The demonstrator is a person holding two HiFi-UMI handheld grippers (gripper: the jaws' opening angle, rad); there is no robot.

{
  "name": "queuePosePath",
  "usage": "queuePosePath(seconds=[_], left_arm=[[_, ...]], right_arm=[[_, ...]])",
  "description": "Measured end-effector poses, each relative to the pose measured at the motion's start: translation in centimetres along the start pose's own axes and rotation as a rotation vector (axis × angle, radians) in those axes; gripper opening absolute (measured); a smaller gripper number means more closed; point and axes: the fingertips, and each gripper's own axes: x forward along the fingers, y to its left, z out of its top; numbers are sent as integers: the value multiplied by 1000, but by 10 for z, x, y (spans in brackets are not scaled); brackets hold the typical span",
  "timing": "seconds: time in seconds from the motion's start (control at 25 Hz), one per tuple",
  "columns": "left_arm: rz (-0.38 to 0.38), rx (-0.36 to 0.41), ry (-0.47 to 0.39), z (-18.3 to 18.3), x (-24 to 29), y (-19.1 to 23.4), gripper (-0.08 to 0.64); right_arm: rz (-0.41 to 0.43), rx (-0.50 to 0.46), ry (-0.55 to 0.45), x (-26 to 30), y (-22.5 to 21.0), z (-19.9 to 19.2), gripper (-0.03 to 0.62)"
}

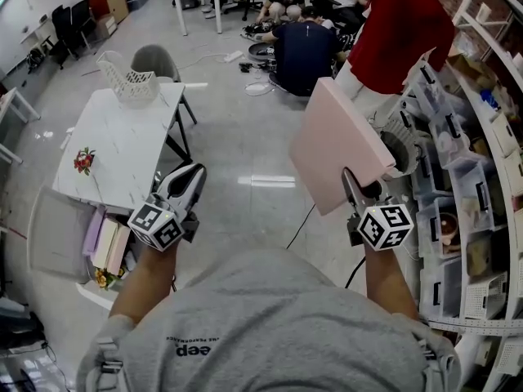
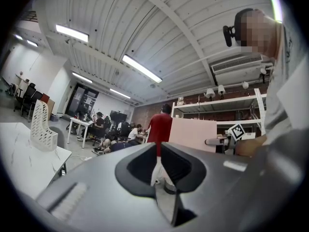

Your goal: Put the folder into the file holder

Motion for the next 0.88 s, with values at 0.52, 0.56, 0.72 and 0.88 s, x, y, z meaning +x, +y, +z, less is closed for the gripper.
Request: queuePosePath(seconds=[0.52,0.56,0.72,0.88], left_arm=[[52,-1,-9,-12,47,-59,83],[58,-5,-11,-13,51,-64,81],[67,-12,-12,-19,65,-74,83],[71,-15,3,-22,76,-67,83]], right_arm=[[64,-9,0,-18,-64,5,137],[70,-11,0,-18,-69,4,137],[92,-15,0,-14,-86,4,137],[111,-12,-1,5,-93,7,137]])
